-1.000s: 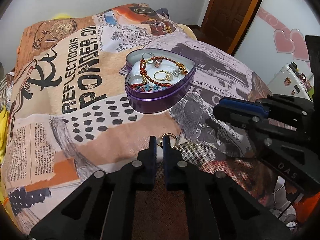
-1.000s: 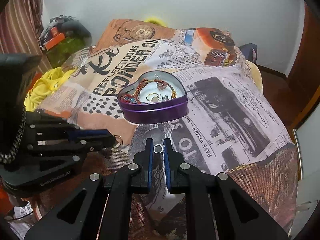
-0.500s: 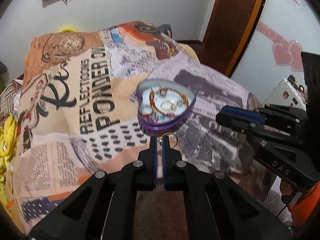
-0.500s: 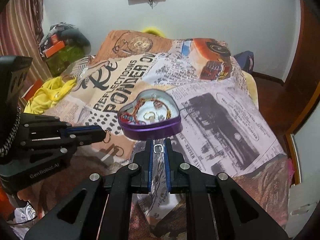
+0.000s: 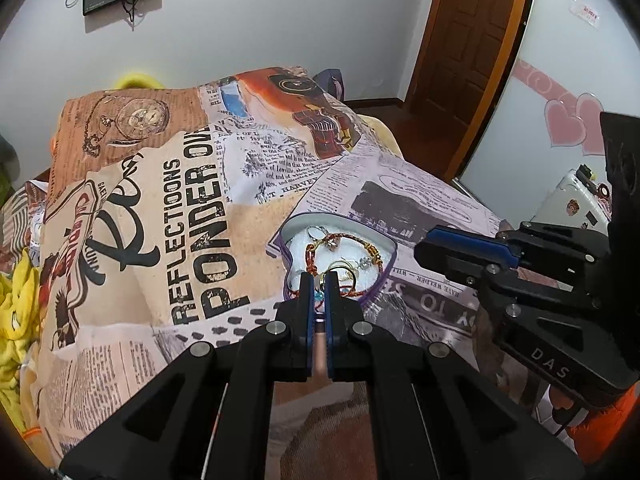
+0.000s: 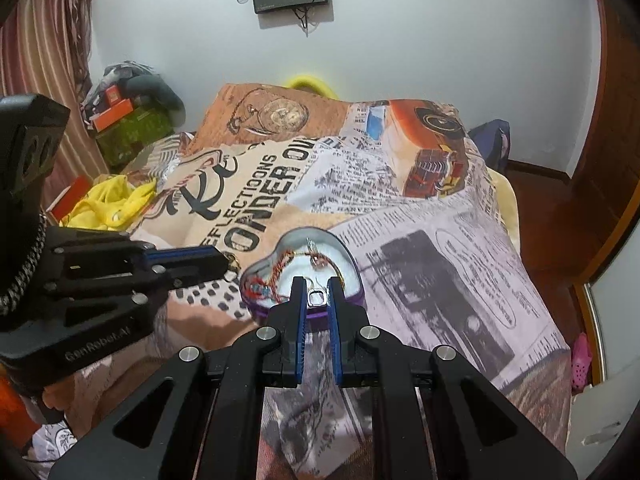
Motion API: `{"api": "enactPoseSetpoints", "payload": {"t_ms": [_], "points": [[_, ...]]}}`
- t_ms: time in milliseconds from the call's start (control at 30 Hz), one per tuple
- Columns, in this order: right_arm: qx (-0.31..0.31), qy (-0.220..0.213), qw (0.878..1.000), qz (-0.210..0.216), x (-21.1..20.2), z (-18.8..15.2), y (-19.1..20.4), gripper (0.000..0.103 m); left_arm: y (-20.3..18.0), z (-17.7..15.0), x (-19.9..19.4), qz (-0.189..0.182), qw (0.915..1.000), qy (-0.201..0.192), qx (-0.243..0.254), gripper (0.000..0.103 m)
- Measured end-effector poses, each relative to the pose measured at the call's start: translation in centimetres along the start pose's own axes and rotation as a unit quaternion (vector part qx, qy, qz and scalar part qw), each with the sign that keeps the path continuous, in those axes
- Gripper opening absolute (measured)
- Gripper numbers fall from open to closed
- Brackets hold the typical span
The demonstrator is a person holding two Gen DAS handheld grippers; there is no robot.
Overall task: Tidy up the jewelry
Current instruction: 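Carry the gold ring over the purple tin with the right gripper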
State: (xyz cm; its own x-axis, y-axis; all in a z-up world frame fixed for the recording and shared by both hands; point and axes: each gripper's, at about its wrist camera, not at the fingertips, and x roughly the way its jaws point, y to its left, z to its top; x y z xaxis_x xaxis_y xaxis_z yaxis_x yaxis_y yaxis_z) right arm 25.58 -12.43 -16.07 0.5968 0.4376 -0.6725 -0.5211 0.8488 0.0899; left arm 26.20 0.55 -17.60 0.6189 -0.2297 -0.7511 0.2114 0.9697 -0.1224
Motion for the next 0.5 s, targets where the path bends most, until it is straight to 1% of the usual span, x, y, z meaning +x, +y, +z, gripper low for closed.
{"api": "enactPoseSetpoints", "payload": {"t_ms": [167,500], "points": [[-0.001,0.004,1.0,0.008,1.1,0.5,0.1,0.009,0.3,0.2,1.0,0.0,1.0,0.006,0.0,0.003],[0.009,0.033,0.999,0.025,3.7,0.3,-0.3,0.009,0.5,0.3,3.4,-0.005,0.9997,0.024,0.003,0.003]]}}
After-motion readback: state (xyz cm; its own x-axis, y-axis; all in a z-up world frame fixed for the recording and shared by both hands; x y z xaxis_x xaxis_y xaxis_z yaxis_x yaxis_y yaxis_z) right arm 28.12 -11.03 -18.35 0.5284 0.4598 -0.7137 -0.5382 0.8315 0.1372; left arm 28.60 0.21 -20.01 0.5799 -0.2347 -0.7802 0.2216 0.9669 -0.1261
